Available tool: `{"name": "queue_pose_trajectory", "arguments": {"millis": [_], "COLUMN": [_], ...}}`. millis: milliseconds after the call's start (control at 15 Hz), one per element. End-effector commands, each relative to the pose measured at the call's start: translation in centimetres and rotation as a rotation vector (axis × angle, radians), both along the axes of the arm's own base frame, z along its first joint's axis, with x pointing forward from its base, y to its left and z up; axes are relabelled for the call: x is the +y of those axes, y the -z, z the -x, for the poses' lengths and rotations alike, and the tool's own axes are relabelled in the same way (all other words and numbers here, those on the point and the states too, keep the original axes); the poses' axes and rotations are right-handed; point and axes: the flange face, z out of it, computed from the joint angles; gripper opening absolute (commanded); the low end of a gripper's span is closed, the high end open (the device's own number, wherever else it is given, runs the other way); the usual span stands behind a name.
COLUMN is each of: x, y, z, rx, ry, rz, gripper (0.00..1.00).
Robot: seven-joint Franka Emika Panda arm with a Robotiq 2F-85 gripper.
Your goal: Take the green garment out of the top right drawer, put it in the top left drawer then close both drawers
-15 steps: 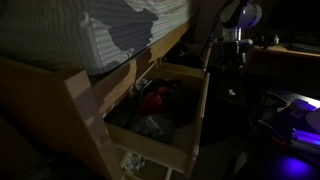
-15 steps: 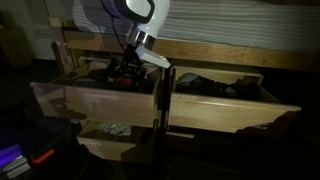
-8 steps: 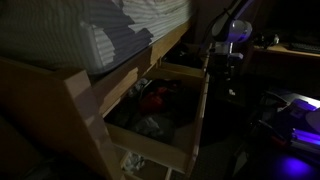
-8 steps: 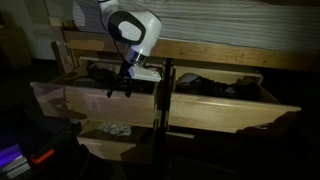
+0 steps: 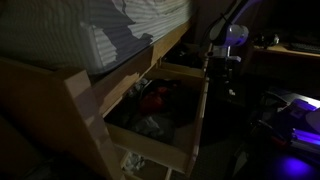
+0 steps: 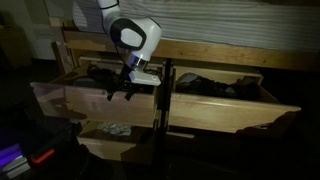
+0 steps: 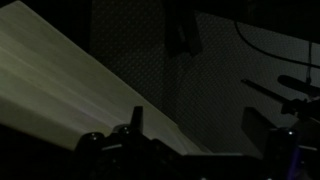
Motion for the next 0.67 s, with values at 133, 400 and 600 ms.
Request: {"name": "queue_pose_trajectory", "arguments": {"millis": [133, 400, 600], "x": [-0.2, 2.6, 4.3], "y": [5.5, 4.0, 4.3], "z": [-0.9, -3.1, -2.8], "rx": [-0.074, -0.257, -0.389], "ry": [0.031, -0.088, -0.185], "rz": [-0.085, -0.067, -0.007], "gripper": [1.0, 1.0, 1.0]}}
